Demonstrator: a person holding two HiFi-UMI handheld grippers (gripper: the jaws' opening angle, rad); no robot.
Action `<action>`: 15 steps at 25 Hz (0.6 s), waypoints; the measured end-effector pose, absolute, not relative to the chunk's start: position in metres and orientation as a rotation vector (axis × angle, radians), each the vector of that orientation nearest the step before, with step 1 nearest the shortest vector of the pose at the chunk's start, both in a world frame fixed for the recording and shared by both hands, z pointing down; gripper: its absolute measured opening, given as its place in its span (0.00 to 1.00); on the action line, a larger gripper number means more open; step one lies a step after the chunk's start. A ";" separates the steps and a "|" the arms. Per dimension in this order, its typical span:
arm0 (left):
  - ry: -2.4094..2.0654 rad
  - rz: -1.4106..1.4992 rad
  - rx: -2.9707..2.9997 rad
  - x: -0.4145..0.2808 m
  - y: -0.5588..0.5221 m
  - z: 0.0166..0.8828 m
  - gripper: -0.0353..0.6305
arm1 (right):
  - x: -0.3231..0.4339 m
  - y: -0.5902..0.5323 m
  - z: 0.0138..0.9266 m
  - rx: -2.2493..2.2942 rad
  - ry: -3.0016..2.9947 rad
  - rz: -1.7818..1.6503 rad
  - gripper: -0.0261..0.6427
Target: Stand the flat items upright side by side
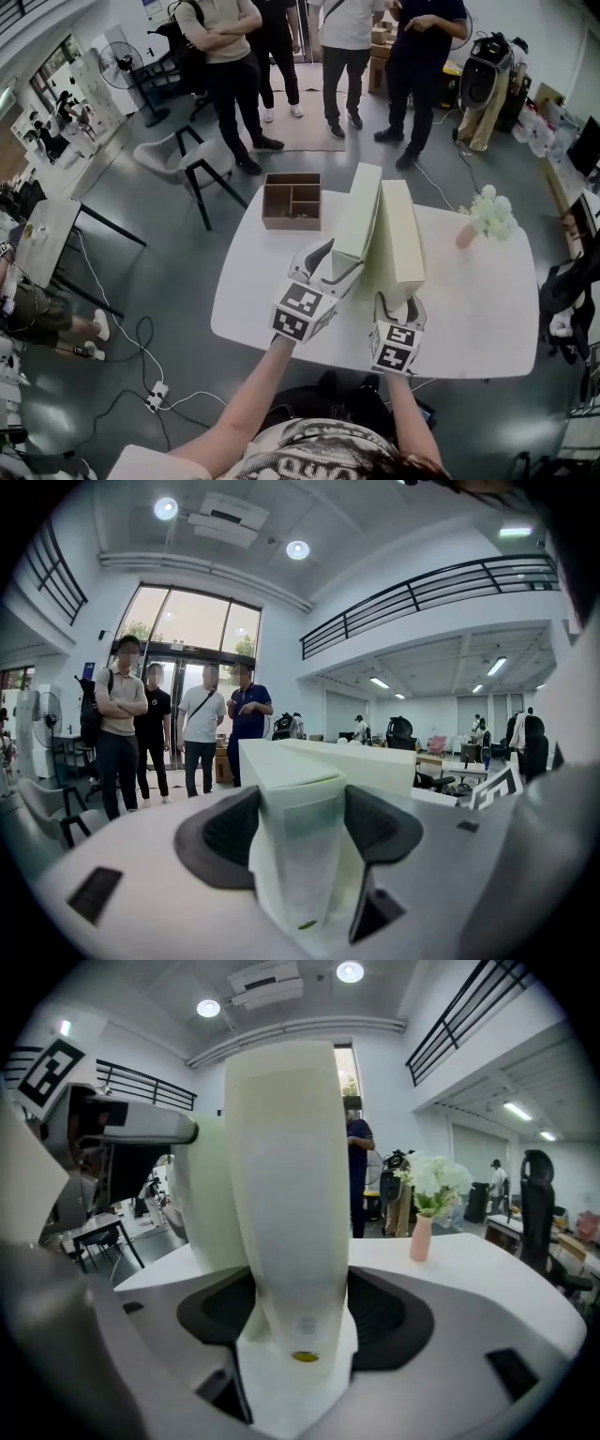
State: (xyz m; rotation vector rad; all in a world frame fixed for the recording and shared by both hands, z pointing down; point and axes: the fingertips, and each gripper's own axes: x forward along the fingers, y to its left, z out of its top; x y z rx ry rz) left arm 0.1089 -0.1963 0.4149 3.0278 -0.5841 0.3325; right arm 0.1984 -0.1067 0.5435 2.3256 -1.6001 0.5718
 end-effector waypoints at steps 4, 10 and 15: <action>-0.550 0.332 3.041 0.111 -0.194 0.414 0.49 | 0.173 -0.119 0.544 2.210 -1.695 0.508 0.47; -0.547 0.314 3.035 0.110 -0.195 0.414 0.49 | 0.169 -0.135 0.548 2.178 -1.712 0.508 0.47; -0.547 0.301 3.038 0.109 -0.194 0.415 0.49 | 0.167 -0.139 0.549 2.160 -1.713 0.500 0.45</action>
